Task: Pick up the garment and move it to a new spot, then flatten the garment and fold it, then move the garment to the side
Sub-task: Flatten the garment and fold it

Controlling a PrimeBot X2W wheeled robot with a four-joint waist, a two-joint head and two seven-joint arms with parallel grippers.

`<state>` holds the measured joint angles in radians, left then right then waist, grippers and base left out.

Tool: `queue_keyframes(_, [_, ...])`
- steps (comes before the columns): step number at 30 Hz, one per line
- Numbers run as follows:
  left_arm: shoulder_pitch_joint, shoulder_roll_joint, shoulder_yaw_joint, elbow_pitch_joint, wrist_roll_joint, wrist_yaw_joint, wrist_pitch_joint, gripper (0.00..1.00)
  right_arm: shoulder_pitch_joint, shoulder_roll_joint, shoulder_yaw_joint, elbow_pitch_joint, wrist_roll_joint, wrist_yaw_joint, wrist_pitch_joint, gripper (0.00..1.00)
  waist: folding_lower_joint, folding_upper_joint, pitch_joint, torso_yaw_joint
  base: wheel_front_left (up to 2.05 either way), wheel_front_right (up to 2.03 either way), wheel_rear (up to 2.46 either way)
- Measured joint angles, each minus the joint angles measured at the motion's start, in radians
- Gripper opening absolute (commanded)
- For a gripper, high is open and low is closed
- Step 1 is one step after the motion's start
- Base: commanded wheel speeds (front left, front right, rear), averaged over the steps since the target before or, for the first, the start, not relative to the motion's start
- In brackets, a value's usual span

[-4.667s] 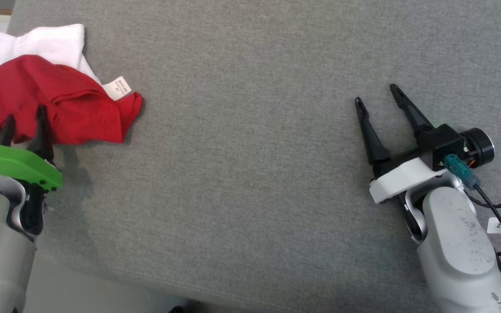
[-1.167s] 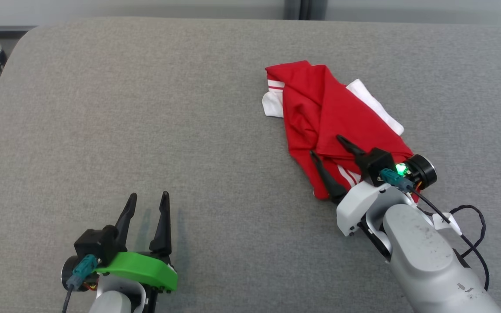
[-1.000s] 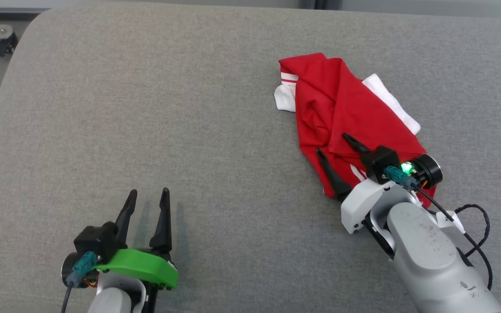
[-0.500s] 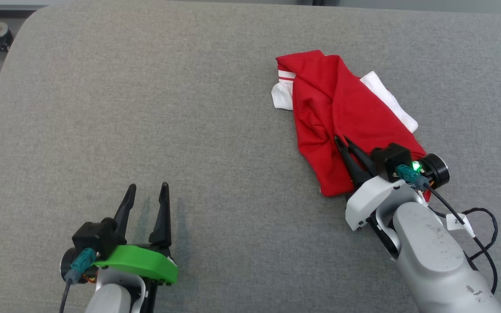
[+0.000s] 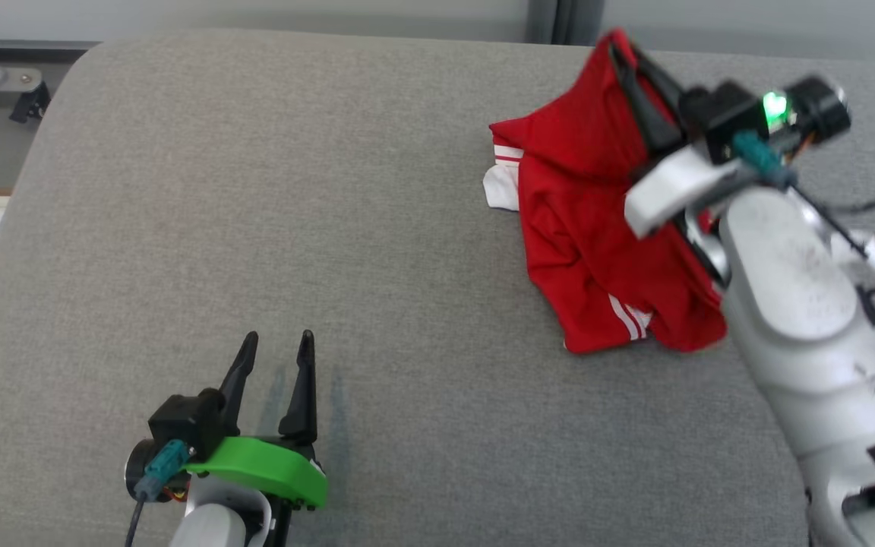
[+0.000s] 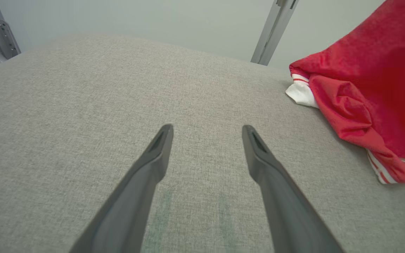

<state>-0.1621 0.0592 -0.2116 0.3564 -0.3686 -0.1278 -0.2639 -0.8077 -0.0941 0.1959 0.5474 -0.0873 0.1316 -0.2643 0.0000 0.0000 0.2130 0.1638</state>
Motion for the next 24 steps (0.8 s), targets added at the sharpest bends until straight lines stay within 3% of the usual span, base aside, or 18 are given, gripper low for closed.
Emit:
queue_keyframes(8, [0.000,-0.007,-0.054,0.013,-0.012,0.000,0.000,1.00,-0.540,-0.032,0.187,0.069,-0.027,0.000,0.000,0.00,0.0000,0.0000,-0.020,0.094,0.00,0.00,0.00])
queue_keyframes(12, [0.015,-0.007,-0.062,0.017,-0.014,0.000,0.000,1.00,-0.654,-0.041,0.254,0.073,0.012,0.000,0.000,0.00,0.0000,0.0000,-0.034,0.137,0.00,0.00,0.00])
queue_keyframes(17, [0.035,-0.007,-0.050,0.016,-0.012,0.000,0.000,1.00,-0.640,-0.100,0.284,0.055,0.086,0.000,0.000,0.00,0.0000,0.0000,-0.054,0.144,0.00,0.00,0.00])
queue_keyframes(24, [0.036,-0.008,-0.044,0.007,0.001,0.000,0.000,1.00,-0.360,-0.261,0.290,0.011,0.177,0.000,0.000,0.00,0.0000,0.0000,-0.059,0.077,0.00,0.00,0.00])
